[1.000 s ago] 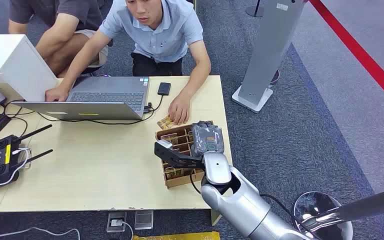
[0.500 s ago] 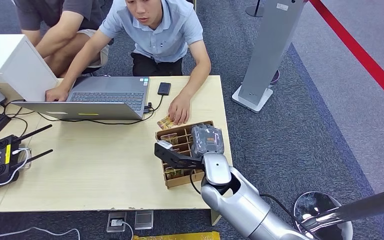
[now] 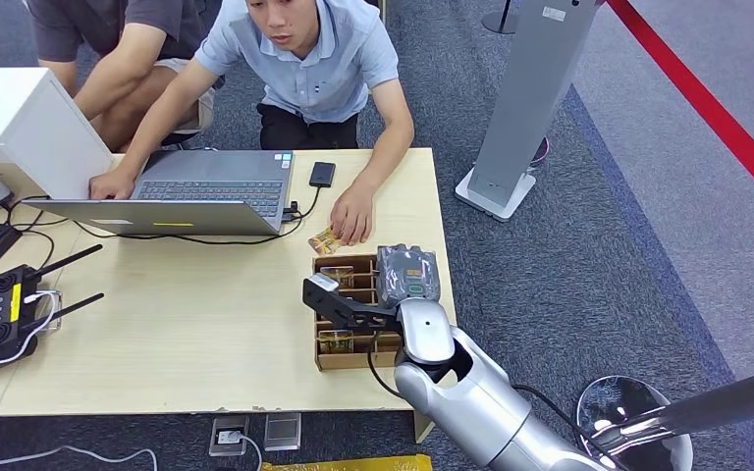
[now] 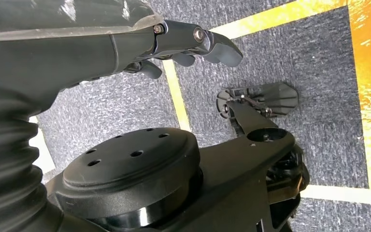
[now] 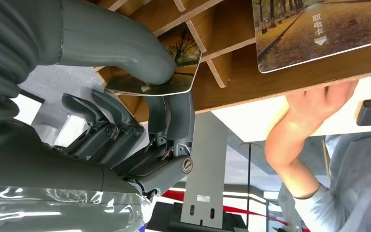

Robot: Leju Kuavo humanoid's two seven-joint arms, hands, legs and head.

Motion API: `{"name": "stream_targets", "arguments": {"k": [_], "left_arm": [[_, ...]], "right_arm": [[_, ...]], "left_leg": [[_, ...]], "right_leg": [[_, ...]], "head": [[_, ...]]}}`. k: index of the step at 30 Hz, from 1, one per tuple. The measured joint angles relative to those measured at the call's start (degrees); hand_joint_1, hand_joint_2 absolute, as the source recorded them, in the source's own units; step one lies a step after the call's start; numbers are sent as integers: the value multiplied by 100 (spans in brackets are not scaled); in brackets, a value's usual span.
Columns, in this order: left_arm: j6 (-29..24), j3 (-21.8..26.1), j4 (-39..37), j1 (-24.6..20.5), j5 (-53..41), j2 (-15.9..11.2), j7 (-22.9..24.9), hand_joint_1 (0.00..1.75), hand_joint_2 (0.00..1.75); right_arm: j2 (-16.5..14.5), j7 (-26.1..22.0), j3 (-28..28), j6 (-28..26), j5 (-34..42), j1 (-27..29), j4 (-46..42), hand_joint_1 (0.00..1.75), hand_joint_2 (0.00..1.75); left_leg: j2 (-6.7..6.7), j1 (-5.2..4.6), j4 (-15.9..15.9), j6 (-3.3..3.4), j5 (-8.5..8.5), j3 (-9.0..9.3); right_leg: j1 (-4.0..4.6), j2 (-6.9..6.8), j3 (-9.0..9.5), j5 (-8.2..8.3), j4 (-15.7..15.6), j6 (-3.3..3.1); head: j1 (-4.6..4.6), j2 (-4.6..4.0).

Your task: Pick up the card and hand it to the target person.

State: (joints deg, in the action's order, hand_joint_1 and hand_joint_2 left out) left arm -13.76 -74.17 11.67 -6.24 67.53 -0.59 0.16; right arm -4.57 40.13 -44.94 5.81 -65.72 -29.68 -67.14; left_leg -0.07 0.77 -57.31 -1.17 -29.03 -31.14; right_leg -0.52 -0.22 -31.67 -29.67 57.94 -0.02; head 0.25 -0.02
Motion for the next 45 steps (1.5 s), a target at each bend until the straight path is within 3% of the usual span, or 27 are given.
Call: {"name": "stream_targets", "arguments": {"k": [14, 27, 33, 37, 42, 45], "left_arm": [[-116, 1, 0, 1, 116, 0, 19, 0, 175], [-195, 27, 0, 15, 296, -2, -4, 0, 175], [-234, 50, 0, 19, 324, 0, -9, 0, 175], [-217, 68, 0, 7, 243, 2, -41, 0, 175], [-175, 68, 0, -12, 78, 13, -72, 0, 175], [-156, 66, 0, -17, 10, 13, -59, 0, 175]], "right_arm": [[43, -5, -36, -260, 433, -5, -243, 175, 175], [517, -11, -79, -397, 713, 151, -2219, 175, 175], [715, -60, -162, -410, 1262, 153, -2687, 175, 175], [715, -610, -349, -719, 1694, -129, -2323, 175, 175], [433, -1861, -477, -1607, 2255, -763, -803, 175, 175], [256, -2378, -515, -1823, 2480, -1141, 22, 175, 175]], "left_leg": [[0, 0, 0, 0, 0, -1], [0, 0, 0, 0, 0, 0], [0, 0, 0, 0, 0, -2], [-1, 0, 1, 0, 0, -6], [-5, 0, 1, 2, 5, -9], [-7, 0, 1, 3, 6, -12]], "right_leg": [[0, 1, -1, 0, 0, 0], [0, 1, -2, 0, -1, 0], [0, 0, 0, 0, -1, 0], [0, 0, 1, 0, 1, 0], [0, -8, 3, 1, 6, 0], [0, -10, 2, 1, 7, 0]], "head": [[1, 0], [4, 0], [-1, 0], [-3, 0], [0, 0], [2, 0]]}}
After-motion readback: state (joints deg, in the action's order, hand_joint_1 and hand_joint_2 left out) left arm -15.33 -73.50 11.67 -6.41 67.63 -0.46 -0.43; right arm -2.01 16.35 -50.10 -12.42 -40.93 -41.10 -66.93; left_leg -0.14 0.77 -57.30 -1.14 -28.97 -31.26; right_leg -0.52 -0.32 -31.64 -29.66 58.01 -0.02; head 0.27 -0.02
